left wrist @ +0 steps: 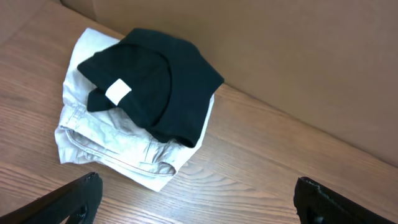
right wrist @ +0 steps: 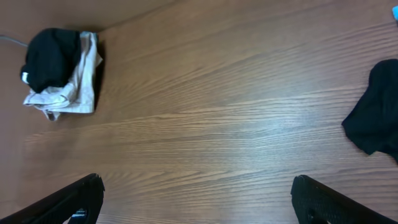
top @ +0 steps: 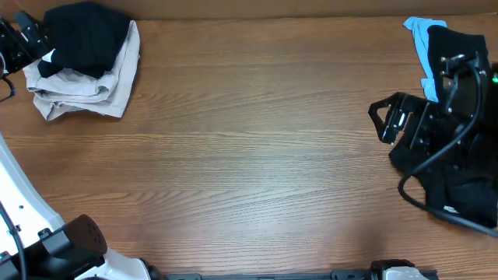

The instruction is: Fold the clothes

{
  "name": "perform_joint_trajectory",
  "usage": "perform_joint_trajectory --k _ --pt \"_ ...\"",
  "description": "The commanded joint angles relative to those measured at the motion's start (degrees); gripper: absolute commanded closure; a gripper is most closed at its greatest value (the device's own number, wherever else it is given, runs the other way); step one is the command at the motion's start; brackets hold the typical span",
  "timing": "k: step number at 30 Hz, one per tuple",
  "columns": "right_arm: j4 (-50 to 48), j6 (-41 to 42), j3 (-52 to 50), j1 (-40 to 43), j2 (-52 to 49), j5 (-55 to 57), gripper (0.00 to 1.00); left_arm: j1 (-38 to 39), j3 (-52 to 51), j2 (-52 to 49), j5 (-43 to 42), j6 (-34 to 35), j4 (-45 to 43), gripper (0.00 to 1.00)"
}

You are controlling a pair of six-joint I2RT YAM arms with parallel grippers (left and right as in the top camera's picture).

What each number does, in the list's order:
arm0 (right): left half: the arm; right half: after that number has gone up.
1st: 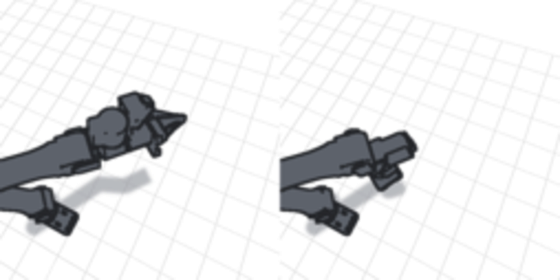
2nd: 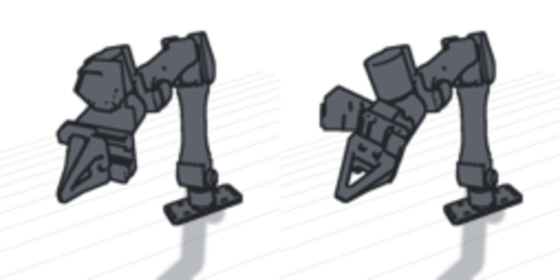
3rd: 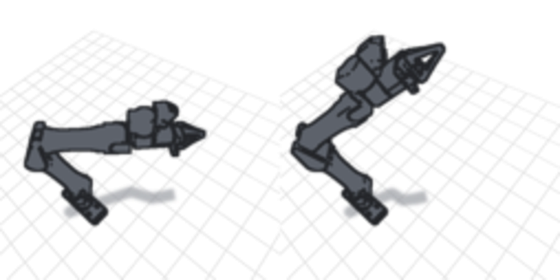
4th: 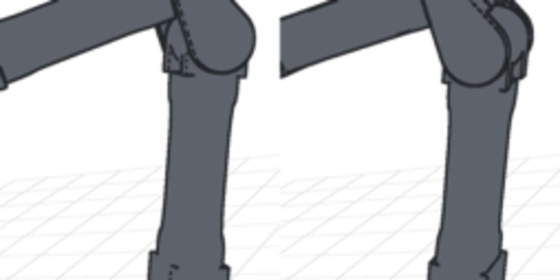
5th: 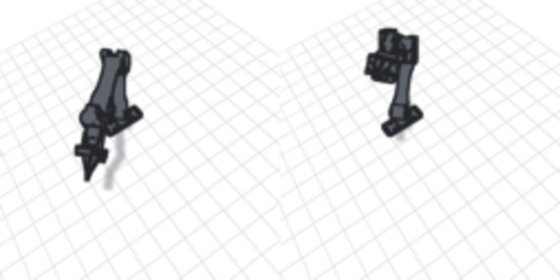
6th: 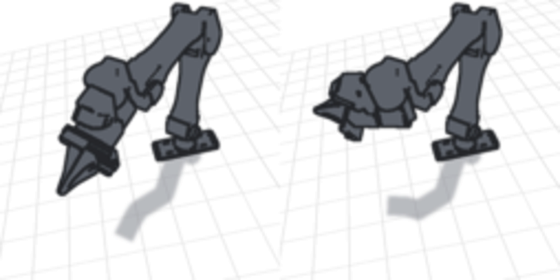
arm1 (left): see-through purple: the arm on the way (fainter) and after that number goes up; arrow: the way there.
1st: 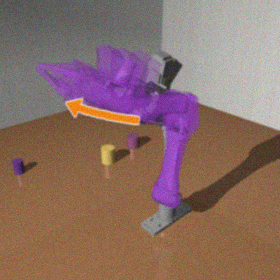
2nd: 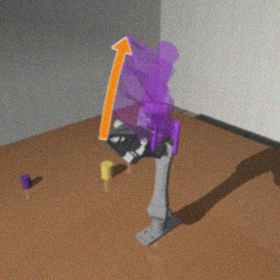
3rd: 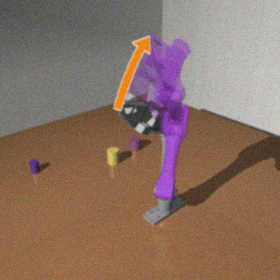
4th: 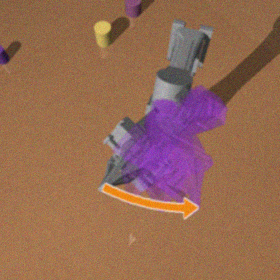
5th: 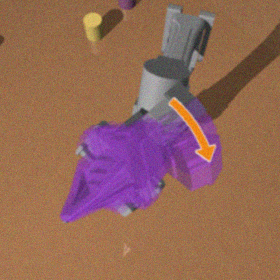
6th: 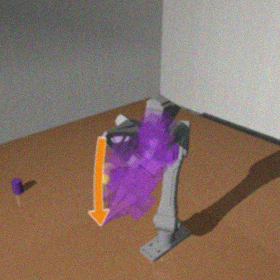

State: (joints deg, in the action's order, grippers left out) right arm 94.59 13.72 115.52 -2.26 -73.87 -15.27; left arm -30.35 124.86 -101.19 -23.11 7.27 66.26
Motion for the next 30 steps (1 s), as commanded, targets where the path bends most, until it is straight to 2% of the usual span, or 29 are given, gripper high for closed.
perform_joint_trajectory --k 1,8,13,18,20,21,28,30 --pt "0.0 0.2 0.9 0.0 0.9 -0.9 0.0 0.4 -0.2 0.0 0.7 -1.1 0.0 0.0" --pt "1.3 -2.5 0.1 0.0 0.6 3.1 0.0 0.4 -0.2 0.0 0.7 -1.1 0.0 0.0" --pt "-13.3 -6.1 -9.4 0.0 6.1 4.7 0.0 0.4 -0.2 0.0 0.7 -1.1 0.0 0.0" --pt "-35.5 -6.5 -32.4 0.0 20.0 4.8 0.0 0.4 -0.2 0.0 0.7 -1.1 0.0 0.0" --pt "-45.0 -6.5 -43.3 0.2 26.6 6.3 0.0 0.4 -0.2 0.0 0.7 -1.1 0.0 0.0" --pt "-53.2 -6.5 -52.7 0.2 32.5 7.6 0.0 0.4 -0.2 0.0 0.7 -1.1 0.0 0.0" --pt "-81.4 -6.3 -86.1 1.8 54.1 7.8 0.0 0.4 -0.2 0.0 0.7 -1.1 0.0 0.0" --pt "-85.6 -6.3 -92.2 1.9 58.3 8.8 0.0 0.4 -0.2 0.0 0.7 -1.1 0.0 0.0"
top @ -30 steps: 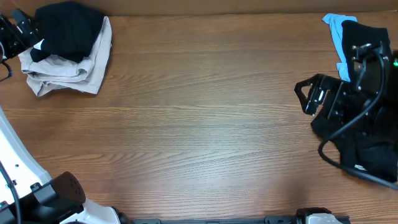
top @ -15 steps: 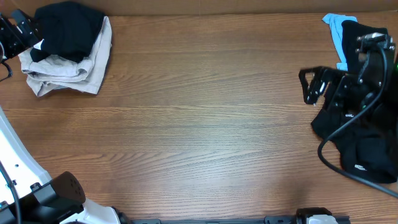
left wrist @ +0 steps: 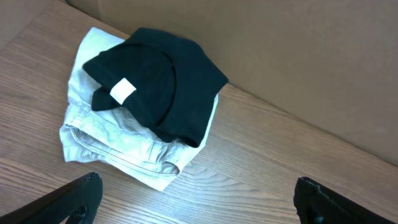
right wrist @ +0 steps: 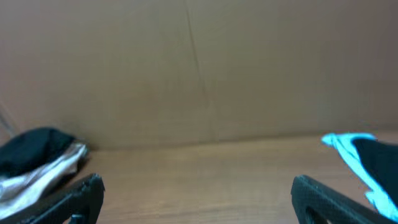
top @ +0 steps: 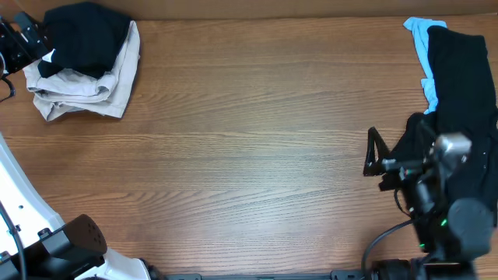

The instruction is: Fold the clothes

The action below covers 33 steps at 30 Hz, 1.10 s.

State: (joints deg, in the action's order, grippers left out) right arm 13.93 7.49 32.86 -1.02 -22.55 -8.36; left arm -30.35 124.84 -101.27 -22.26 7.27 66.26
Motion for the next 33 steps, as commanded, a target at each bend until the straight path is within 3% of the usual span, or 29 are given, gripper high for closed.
perform_joint_trajectory --k 1,13,33 --pt "-6.7 -0.1 -12.8 0.7 9.1 2.6 0.0 0.4 -0.2 0.1 -0.2 -1.1 0.0 0.0" --pt "-11.0 0.0 -32.2 0.7 22.4 4.4 0.0 0.4 -0.2 0.1 -0.2 -1.1 0.0 0.0" --pt "-9.7 0.0 -32.4 0.6 22.4 3.8 0.0 0.4 -0.2 0.1 -0.2 -1.1 0.0 0.0"
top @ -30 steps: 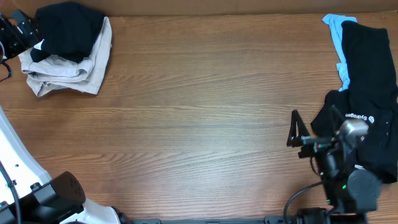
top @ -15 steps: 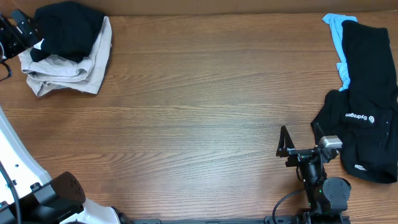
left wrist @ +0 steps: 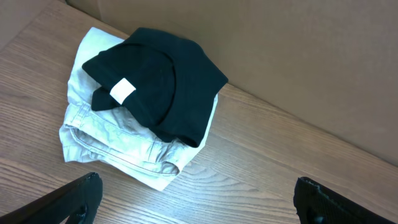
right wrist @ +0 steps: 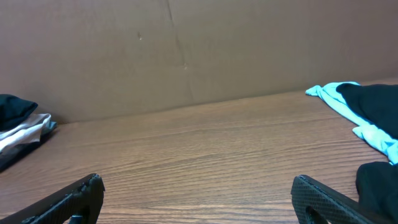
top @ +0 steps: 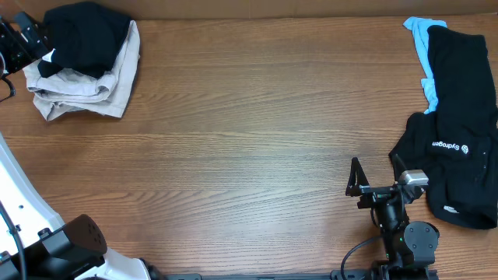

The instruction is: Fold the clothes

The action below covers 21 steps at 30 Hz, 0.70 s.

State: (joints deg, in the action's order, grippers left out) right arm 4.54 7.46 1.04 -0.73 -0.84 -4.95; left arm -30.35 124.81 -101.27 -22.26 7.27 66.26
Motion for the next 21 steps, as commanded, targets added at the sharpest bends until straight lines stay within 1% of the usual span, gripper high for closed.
perform_joint_trajectory --k 1,15,17,21 --pt "-0.3 0.0 -0.6 0.3 0.7 0.4 0.0 0.4 -0.2 0.1 -0.2 -1.1 0.0 0.0" --pt "-0.3 0.0 -0.6 0.3 0.7 0.4 0.0 0.8 -0.2 0.8 0.2 -1.1 0.0 0.0" --pt "-0.3 0.0 -0.6 0.3 0.7 0.4 0.0 2.1 -0.2 2.3 0.8 -1.1 0.0 0.0" --pt "-0.3 0.0 -0.6 0.3 0.7 0.4 0.0 10.3 -2.6 9.5 3.4 -1.1 -0.1 0.0"
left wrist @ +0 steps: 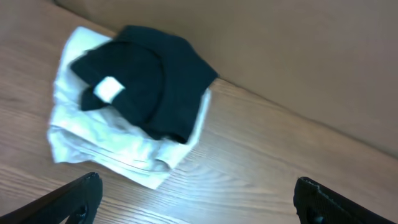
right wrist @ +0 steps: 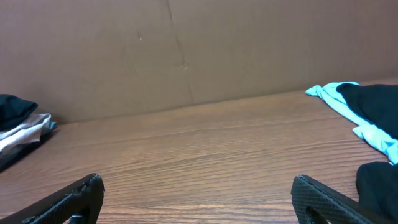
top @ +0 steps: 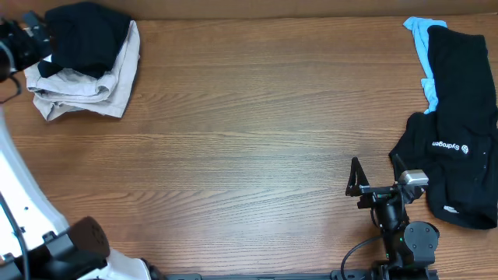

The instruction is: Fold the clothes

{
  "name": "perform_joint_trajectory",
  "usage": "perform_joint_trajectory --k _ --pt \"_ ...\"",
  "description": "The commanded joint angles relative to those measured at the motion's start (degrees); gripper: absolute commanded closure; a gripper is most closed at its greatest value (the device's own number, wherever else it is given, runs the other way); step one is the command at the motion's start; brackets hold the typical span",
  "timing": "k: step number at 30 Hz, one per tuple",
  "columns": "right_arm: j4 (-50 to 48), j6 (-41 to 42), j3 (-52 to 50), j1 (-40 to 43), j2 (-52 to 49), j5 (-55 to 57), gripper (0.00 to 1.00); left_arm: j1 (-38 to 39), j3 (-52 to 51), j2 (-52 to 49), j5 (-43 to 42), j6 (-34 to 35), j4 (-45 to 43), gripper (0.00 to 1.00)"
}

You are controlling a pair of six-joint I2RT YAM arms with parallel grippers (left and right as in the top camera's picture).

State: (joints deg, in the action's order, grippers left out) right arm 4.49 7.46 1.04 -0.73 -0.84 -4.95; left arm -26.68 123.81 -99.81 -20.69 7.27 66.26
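Observation:
A folded stack sits at the table's far left corner: a black garment (top: 85, 35) on a beige garment (top: 93, 89). My left gripper (top: 22, 37) hovers open just left of it; in the left wrist view the stack (left wrist: 134, 106) is blurred, beyond the open left gripper (left wrist: 199, 199). At the right edge lie a crumpled black garment (top: 455, 148) and a light blue garment (top: 422, 37). My right gripper (top: 375, 177) rests low near the front edge, left of the black garment, open and empty, seen in the right wrist view (right wrist: 199, 199).
A brown cardboard wall (right wrist: 186, 50) runs along the table's far edge. The wooden table (top: 257, 140) stretches bare between the stack and the unfolded clothes. The right arm's base (top: 405, 241) stands at the front edge.
My left gripper has shifted a little; the stack now sits slightly further left in its wrist view and is blurred. The right arm and all clothes are unchanged.
First my open right gripper was over the black garment at the right. Then it was nearer the front, off the pile. By 0.7 s ago it rested low at the front edge, empty. My left gripper stayed open beside the folded stack throughout.

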Motion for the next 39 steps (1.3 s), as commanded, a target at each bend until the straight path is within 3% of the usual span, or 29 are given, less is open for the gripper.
perform_joint_trajectory --k 1,5,8,21,24,29,34,39 --pt "-0.3 0.0 -0.6 0.3 0.7 0.4 0.0 8.6 -2.9 9.8 1.8 -1.1 -0.2 0.0" --pt "-0.3 0.0 -0.6 0.3 0.7 0.4 0.0 16.2 -12.1 17.9 2.1 -1.1 -0.4 0.0" --pt "-0.3 0.0 -0.6 0.3 0.7 0.4 0.0 19.5 -23.4 25.8 5.8 -0.3 -7.6 0.0" --pt "-0.3 0.0 -0.6 0.3 0.7 0.4 0.0 22.2 -91.3 70.9 7.5 -0.8 -66.8 0.0" --pt "-0.3 0.0 -0.6 0.3 0.7 0.4 0.0 22.1 -103.8 83.0 12.6 0.7 -69.5 0.0" --pt "-0.3 0.0 -0.6 0.3 0.7 0.4 0.0 22.2 -113.3 93.4 14.1 0.7 -69.5 0.0" --pt "-0.3 0.0 -0.6 0.3 0.7 0.4 0.0 22.3 -119.9 99.8 15.0 2.3 -69.5 0.0" --pt "-0.3 0.0 -0.6 0.3 0.7 0.4 0.0 22.4 -123.6 99.6 16.0 3.7 -67.3 0.0"
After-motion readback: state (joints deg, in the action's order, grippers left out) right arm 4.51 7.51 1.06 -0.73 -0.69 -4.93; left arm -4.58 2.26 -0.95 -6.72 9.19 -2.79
